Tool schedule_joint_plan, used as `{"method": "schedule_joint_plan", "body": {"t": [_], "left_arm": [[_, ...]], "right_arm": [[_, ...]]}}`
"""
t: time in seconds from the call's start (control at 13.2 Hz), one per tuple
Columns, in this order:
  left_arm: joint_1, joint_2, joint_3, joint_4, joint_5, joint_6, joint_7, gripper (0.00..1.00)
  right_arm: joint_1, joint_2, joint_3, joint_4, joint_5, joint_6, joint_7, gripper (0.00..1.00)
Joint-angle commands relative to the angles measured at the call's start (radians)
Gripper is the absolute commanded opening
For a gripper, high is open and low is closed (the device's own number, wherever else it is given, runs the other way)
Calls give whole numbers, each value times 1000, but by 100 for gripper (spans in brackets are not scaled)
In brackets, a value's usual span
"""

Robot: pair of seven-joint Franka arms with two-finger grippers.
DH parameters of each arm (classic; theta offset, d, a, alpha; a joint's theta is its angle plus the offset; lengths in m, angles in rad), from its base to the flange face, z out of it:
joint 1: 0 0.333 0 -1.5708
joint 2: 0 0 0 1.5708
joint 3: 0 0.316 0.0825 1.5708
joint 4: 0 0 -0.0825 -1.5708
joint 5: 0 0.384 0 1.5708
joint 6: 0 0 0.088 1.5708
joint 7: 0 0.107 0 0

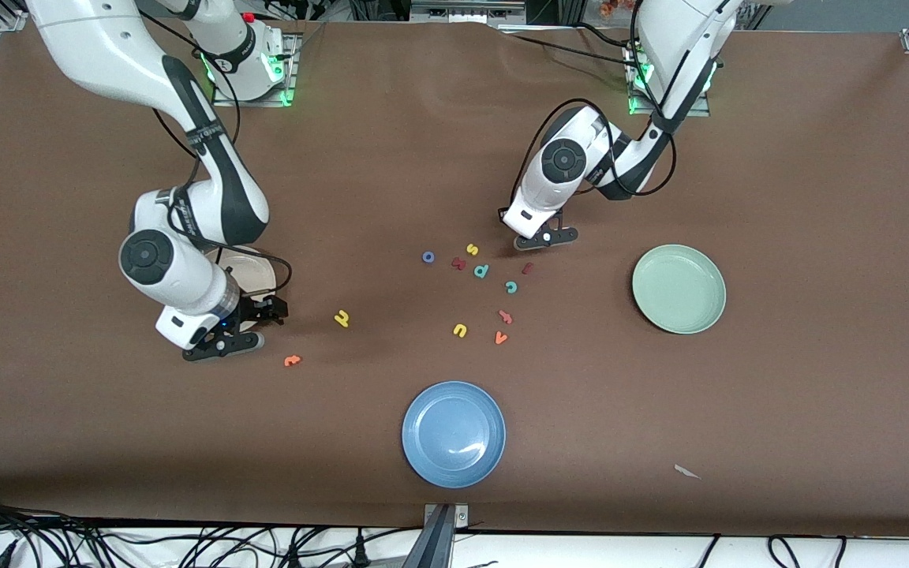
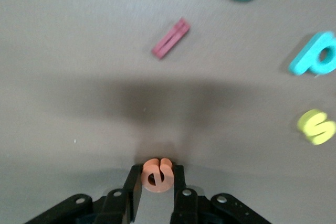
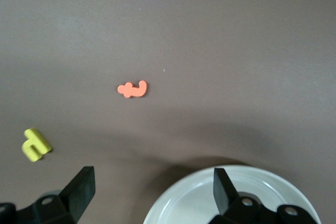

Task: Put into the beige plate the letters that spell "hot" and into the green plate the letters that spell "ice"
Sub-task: 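Carry the e to the green plate while the right gripper reaches the t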

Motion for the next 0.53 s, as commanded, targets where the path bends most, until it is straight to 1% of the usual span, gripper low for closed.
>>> {"method": "schedule_joint_plan", "body": {"t": [0.0,0.08,0.15,0.23,0.3,0.45], "left_arm": [[42,-22,5,170,-17,-268,94,0],[71,-22,5,262,-17,-409,138,0],[99,-21,5,333,-17,-526,183,0],[140,-21,7,377,-17,-594,230,0],[192,-24,7,401,-17,-625,294,0],[285,-25,10,408,-16,-649,416,0]], "right_arm": [[12,41,15,41,-27,42,17,100],[26,65,14,81,-25,39,17,100],[26,82,15,105,-24,39,15,100],[26,100,14,130,-25,39,14,100],[29,122,14,156,-27,39,14,100],[32,171,12,207,-27,39,12,100]]}}
